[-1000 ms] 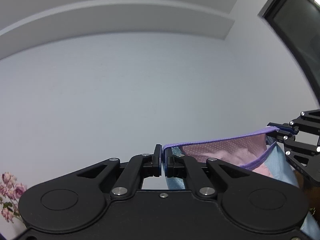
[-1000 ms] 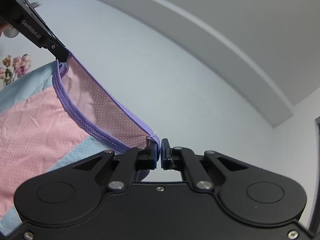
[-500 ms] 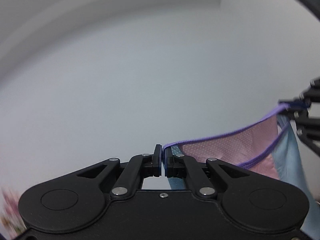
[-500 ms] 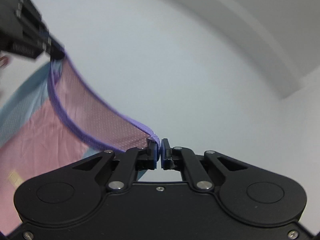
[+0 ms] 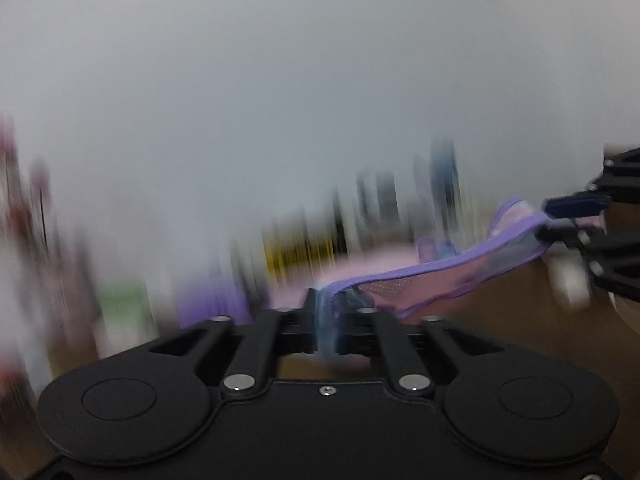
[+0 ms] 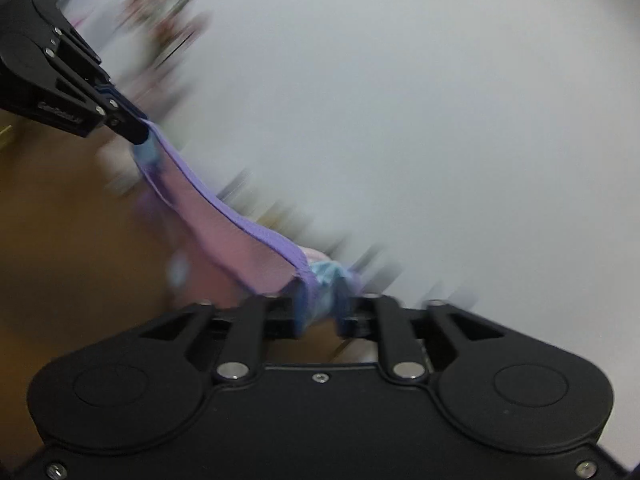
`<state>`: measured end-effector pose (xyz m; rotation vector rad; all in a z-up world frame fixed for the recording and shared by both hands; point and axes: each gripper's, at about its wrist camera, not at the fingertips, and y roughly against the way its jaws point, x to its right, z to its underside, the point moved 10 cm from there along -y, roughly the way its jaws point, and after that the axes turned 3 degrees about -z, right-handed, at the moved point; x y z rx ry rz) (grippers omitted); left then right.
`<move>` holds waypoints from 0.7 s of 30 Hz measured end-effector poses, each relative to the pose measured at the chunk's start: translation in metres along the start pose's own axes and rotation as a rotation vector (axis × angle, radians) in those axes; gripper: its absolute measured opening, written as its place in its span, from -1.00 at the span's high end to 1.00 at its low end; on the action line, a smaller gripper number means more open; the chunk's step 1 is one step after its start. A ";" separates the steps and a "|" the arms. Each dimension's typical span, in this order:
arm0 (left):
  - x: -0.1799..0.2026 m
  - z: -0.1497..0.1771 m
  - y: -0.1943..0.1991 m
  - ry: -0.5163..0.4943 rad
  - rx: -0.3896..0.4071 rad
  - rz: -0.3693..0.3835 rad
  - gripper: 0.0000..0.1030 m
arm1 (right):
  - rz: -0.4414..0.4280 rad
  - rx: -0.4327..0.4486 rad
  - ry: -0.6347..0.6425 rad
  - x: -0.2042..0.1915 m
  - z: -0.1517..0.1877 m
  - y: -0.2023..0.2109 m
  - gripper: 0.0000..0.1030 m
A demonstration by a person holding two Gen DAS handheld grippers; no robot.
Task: Fold clothes
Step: 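Lower the garment flat onto the table and open both grippers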
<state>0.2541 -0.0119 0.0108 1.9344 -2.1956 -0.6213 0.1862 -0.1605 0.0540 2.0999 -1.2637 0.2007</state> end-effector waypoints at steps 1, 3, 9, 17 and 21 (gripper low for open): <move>-0.006 0.029 0.008 0.041 -0.053 0.022 -0.19 | -0.034 -0.024 -0.027 -0.008 0.012 0.000 0.32; -0.023 0.050 0.023 0.078 -0.095 0.049 -0.19 | -0.087 -0.044 -0.160 -0.018 0.035 0.012 0.17; -0.049 -0.002 -0.007 0.161 -0.042 0.021 -0.22 | -0.067 0.018 -0.297 0.018 0.054 -0.002 -0.25; -0.008 0.014 -0.074 0.099 -0.184 0.144 0.05 | -0.151 -0.096 -0.413 0.049 0.076 -0.118 0.04; -0.012 0.035 -0.091 0.105 -0.272 0.107 0.67 | -0.215 -0.139 -0.481 0.047 0.083 -0.137 0.36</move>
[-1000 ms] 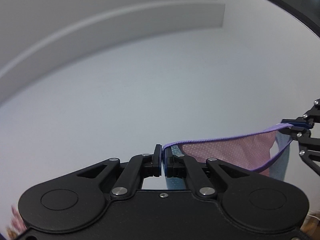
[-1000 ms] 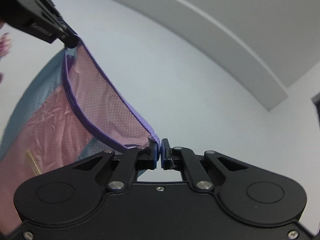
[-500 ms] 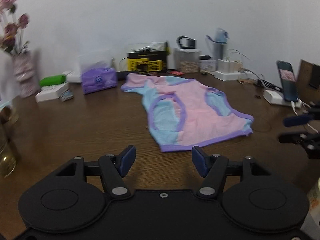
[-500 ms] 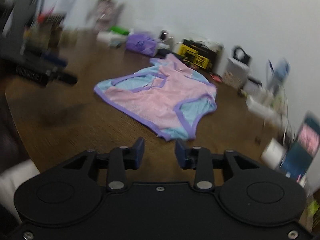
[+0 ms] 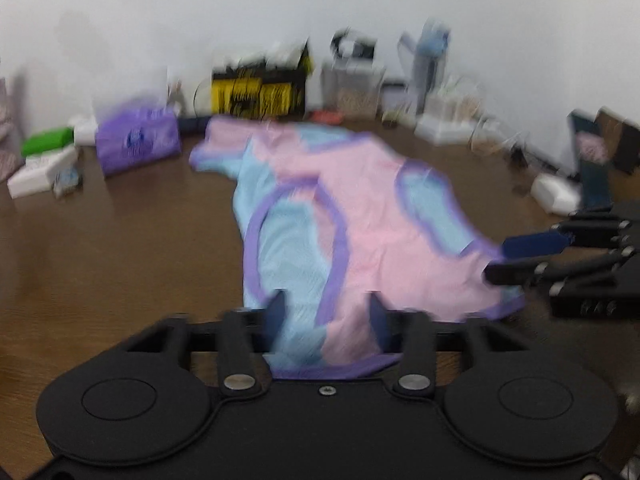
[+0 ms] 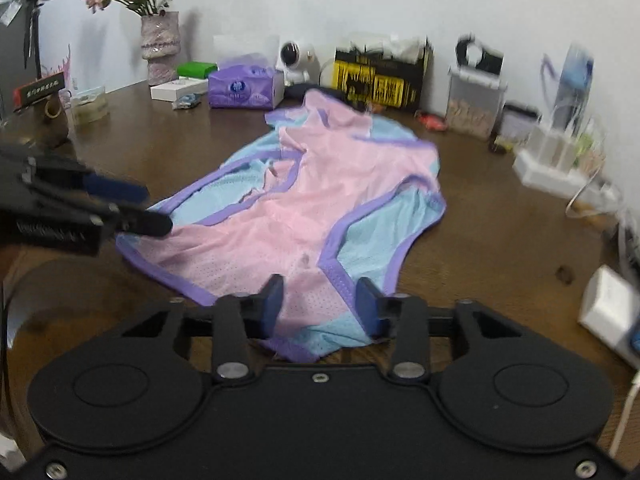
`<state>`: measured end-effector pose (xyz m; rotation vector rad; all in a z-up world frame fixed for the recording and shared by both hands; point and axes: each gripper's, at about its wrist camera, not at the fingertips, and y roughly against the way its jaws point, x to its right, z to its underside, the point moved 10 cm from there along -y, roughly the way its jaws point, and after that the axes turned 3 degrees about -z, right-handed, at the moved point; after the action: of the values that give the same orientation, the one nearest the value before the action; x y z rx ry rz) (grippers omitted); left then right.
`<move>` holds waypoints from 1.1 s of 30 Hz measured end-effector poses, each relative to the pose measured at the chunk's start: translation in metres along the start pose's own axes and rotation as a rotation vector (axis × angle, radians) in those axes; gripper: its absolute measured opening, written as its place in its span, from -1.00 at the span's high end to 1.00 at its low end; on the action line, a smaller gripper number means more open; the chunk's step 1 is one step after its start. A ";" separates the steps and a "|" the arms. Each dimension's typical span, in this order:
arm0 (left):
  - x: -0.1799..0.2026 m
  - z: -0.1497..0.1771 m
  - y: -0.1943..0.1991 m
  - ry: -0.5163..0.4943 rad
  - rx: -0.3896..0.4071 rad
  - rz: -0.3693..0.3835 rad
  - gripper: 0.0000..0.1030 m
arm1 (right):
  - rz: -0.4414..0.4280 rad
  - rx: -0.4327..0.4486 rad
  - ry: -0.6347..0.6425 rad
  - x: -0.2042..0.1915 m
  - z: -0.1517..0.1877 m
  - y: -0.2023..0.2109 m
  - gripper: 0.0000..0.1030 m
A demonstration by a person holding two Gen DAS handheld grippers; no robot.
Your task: Fold clothes
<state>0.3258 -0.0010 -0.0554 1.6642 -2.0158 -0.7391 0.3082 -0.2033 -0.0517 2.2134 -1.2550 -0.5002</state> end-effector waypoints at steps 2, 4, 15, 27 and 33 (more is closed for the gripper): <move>-0.003 0.006 0.001 0.011 0.001 -0.001 0.67 | -0.012 -0.022 -0.001 -0.003 0.007 -0.004 0.40; 0.001 0.018 0.009 -0.004 -0.003 -0.004 0.67 | -0.024 -0.018 0.007 -0.006 0.014 0.001 0.40; 0.032 0.078 0.091 0.056 0.007 0.101 0.40 | -0.038 -0.040 0.090 -0.040 0.074 0.076 0.29; -0.001 0.048 0.041 0.022 -0.008 -0.100 0.23 | 0.114 0.002 -0.012 0.012 0.053 0.054 0.20; 0.000 0.051 0.042 0.045 -0.019 -0.082 0.90 | 0.115 0.003 0.021 0.004 0.054 0.055 0.85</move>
<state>0.2617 0.0114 -0.0679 1.7461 -1.9144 -0.7396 0.2436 -0.2447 -0.0606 2.1290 -1.3637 -0.4297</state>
